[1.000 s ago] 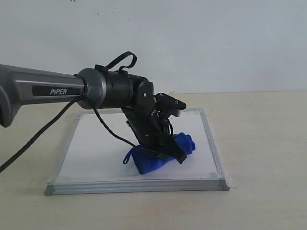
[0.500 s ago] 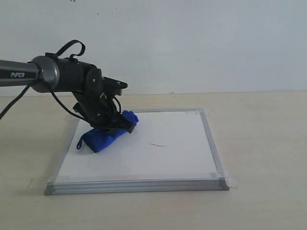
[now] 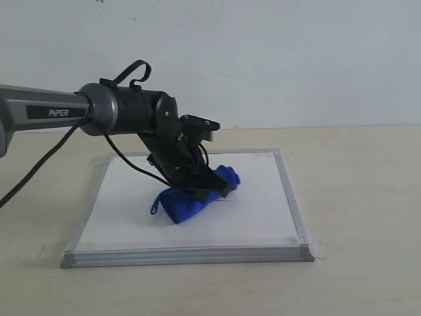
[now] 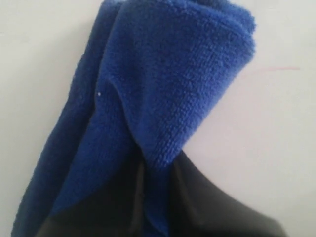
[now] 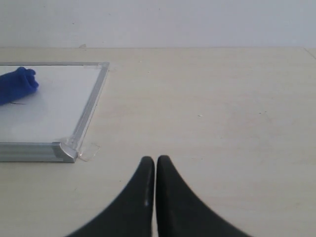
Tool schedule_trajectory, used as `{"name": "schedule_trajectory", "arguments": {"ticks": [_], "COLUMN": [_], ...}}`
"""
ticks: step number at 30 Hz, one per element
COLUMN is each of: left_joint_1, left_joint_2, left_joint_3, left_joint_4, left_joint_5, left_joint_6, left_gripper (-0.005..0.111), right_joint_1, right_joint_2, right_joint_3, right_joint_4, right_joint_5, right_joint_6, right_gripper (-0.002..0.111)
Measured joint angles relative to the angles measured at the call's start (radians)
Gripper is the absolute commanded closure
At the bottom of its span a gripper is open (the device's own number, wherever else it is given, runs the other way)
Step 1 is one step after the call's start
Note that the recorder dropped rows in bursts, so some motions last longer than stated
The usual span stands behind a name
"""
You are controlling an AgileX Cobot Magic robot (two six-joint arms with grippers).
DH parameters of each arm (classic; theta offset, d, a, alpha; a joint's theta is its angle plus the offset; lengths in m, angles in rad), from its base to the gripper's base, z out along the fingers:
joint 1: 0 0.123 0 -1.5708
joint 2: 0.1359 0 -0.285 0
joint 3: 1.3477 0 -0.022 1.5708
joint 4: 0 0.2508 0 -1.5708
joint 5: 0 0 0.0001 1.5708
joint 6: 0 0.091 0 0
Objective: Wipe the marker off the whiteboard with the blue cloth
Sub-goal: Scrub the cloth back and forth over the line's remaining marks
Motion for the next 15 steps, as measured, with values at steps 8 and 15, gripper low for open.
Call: {"name": "schedule_trajectory", "arguments": {"ticks": [8,15], "left_joint_1": [-0.078,0.007], "left_joint_2": [0.002,0.002], "left_joint_3": [-0.002,-0.007], "left_joint_4": [-0.229,-0.160], "left_joint_5": [0.038,-0.019], "left_joint_6": [0.210,0.165], "left_gripper": [0.103,0.103], "right_joint_1": [0.000,0.000], "right_joint_2": [0.000,0.000], "right_joint_3": [0.000,0.000], "right_joint_4": [0.000,0.000], "right_joint_5": [0.000,0.000], "right_joint_6": [0.000,0.000], "right_gripper": [0.107,0.107]}}
